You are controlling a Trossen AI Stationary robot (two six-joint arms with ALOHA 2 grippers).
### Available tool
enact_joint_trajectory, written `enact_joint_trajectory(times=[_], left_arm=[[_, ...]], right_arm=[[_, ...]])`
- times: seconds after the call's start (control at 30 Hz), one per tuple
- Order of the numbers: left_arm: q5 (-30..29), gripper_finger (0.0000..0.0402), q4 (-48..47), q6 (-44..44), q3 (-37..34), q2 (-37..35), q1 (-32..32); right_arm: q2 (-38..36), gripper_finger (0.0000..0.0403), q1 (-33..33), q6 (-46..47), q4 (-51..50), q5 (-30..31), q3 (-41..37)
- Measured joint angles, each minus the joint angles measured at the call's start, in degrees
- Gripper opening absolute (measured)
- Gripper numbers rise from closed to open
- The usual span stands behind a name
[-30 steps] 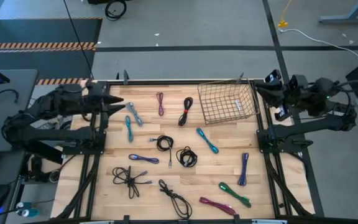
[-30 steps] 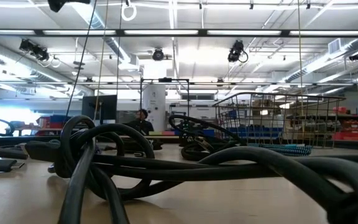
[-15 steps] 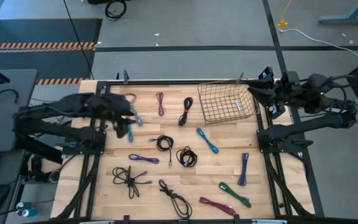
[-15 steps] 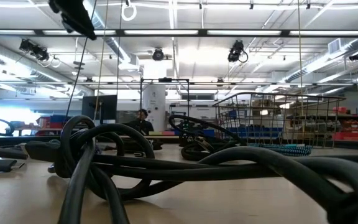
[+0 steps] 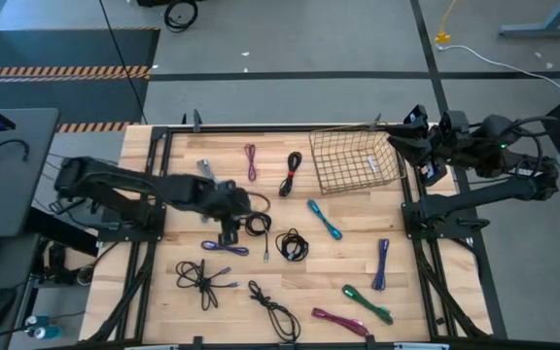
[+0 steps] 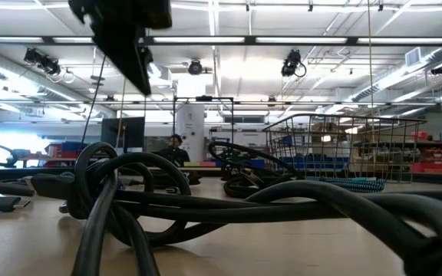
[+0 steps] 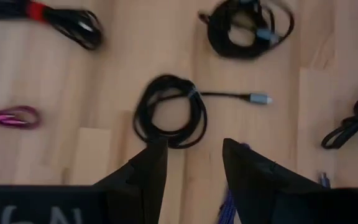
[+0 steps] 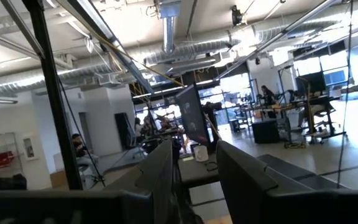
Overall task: Pick and place USB-C Cables
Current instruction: Put the black charger cable into the wire basket
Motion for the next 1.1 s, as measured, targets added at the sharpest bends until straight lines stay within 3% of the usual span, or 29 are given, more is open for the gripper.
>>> enact_joint_trajectory(times=[0.3, 0.53, 0.8, 1.1], left_arm=[[0.0, 0.0188, 8.1, 1.0, 0.0, 13.2, -4.2], [-0.5, 0.0203, 8.6, 2.2, 0.0, 20.9, -4.8], [-3.7, 0.0216, 8.8, 3.5, 0.6, 22.1, -4.2], [-4.4, 0.0216, 8.9, 7.4, 6.3, 22.1, -4.7]], right_arm=[[0.0, 0.0132, 0.0, 1.5, -0.1, -0.2, 0.0], [0.0, 0.0132, 0.0, 3.0, 0.0, -2.0, 0.0], [0.0, 0.0132, 0.0, 3.4, 0.0, -3.2, 0.0], [0.0, 0.0132, 0.0, 4.0, 0.0, -3.2, 0.0]])
